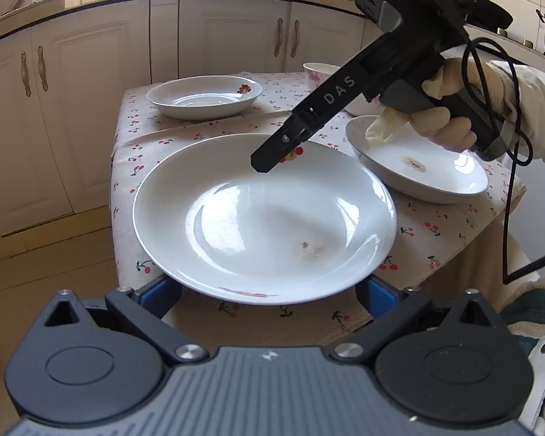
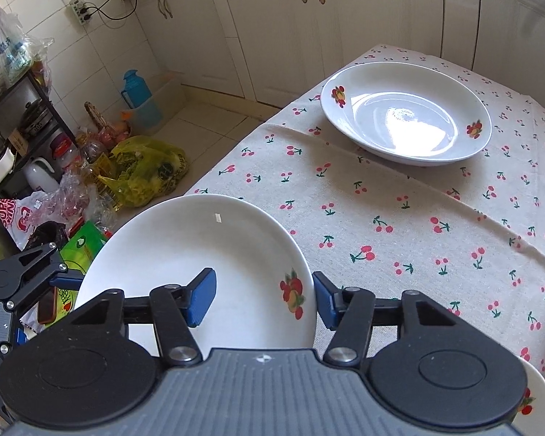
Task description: Organize plates and bowls
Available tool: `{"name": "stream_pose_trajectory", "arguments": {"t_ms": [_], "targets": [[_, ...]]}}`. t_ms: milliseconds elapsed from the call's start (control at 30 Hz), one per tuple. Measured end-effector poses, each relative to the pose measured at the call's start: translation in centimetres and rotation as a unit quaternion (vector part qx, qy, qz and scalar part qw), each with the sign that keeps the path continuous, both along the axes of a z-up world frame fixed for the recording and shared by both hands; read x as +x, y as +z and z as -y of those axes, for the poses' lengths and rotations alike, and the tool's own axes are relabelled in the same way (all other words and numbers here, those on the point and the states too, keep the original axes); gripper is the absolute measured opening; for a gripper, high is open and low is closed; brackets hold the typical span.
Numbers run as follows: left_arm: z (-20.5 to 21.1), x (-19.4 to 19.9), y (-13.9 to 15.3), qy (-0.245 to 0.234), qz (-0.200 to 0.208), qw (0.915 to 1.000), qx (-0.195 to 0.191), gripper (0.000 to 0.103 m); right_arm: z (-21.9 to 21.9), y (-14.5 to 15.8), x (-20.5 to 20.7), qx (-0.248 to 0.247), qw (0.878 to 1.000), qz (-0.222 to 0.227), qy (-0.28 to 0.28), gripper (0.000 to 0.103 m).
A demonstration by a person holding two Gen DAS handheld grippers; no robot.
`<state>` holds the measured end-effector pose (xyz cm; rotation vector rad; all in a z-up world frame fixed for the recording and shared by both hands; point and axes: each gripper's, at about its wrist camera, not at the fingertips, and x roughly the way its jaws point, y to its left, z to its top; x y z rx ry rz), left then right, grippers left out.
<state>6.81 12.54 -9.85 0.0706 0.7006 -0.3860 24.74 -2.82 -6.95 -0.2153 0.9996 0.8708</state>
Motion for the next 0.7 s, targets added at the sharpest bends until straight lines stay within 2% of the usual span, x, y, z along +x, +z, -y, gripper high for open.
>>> {"name": "stream_pose_trajectory", "arguments": {"t_ms": [233, 700], "targets": [[0.0, 1.2, 0.5, -0.008, 0.005, 0.9999, 0.005, 0.101, 0.4, 0.5, 0.7, 0.006, 1.000, 0.009, -0.014, 0.063], [0.1, 6.4, 0.7, -0.033, 0.026, 0.9989, 0.021, 0.101, 1.4, 0.7, 4.5, 0.009, 0.997, 0.031, -0.065, 0.063]]}}
